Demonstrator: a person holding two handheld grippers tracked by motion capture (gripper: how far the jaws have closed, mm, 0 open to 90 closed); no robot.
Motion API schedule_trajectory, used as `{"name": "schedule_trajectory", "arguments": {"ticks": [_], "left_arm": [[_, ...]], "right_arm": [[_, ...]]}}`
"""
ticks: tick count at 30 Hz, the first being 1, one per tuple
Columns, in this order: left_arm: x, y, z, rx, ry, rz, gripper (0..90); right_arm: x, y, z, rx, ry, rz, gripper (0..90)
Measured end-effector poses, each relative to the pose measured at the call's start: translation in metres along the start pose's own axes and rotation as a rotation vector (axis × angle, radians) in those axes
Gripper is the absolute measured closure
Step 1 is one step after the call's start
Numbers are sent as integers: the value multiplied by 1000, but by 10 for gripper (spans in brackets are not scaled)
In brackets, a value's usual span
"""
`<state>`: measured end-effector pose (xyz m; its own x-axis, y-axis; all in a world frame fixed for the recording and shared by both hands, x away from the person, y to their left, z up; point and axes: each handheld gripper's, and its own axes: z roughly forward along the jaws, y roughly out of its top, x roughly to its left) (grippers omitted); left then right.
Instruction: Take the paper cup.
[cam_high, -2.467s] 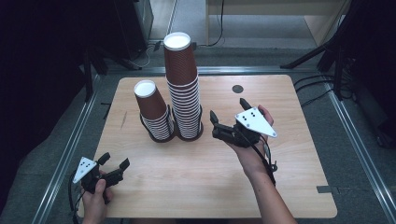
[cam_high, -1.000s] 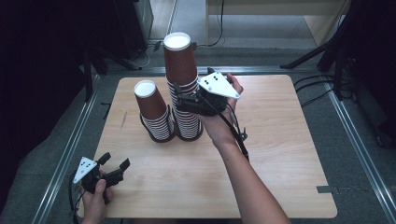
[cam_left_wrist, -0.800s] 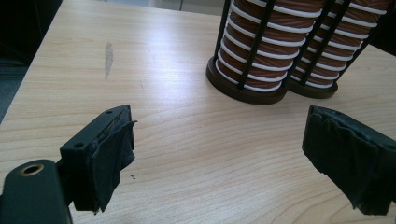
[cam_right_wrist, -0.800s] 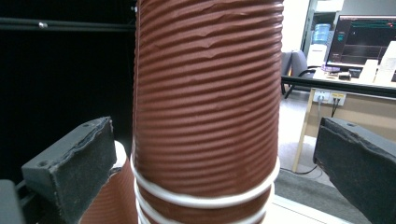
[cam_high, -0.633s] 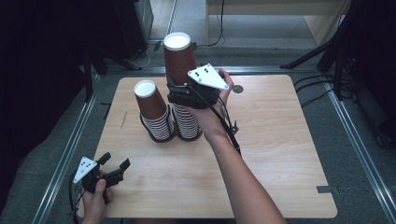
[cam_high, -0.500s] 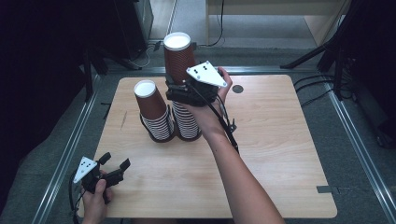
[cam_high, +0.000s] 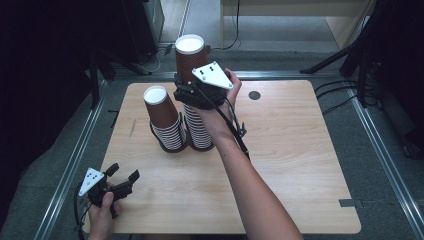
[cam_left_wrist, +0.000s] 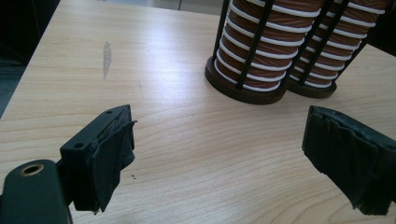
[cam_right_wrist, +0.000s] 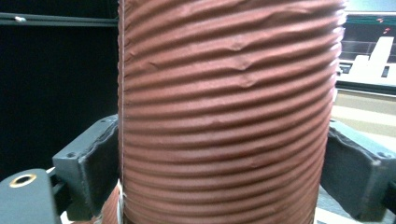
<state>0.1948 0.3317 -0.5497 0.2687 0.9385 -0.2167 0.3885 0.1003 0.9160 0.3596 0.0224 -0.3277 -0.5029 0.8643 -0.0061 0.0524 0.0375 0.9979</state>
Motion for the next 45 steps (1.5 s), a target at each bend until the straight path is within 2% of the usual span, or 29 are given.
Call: {"name": "schedule_trajectory", "arguments": {"ticks": [10,17,20,29,33,36,39,45], "left_arm": [[0,0,0,-1,-3,-4,92],[1,0,0,-2,-4,-4,92],[0,0,0,-4,-4,-7,92],[1,0,0,-2,-7,-5,92],[1,0,0,-3,-7,-7,93],[1,0,-1,-2,-8,-8,92],[1,0,-1,-2,-8,-9,92],[1,0,0,-1,-8,-9,92]], "right_arm": [[1,3,1,12,-6,2,111],[1,11,-1,-20,-9,12,127],[1,17,-2,-33,-11,18,129],[1,37,-2,-59,-26,-25,132],[0,47,-3,-81,-28,-7,134],[1,54,-6,-99,-13,-24,135],[2,61,-9,-117,-23,-32,135],[1,74,-18,-158,-44,-16,136]]}}
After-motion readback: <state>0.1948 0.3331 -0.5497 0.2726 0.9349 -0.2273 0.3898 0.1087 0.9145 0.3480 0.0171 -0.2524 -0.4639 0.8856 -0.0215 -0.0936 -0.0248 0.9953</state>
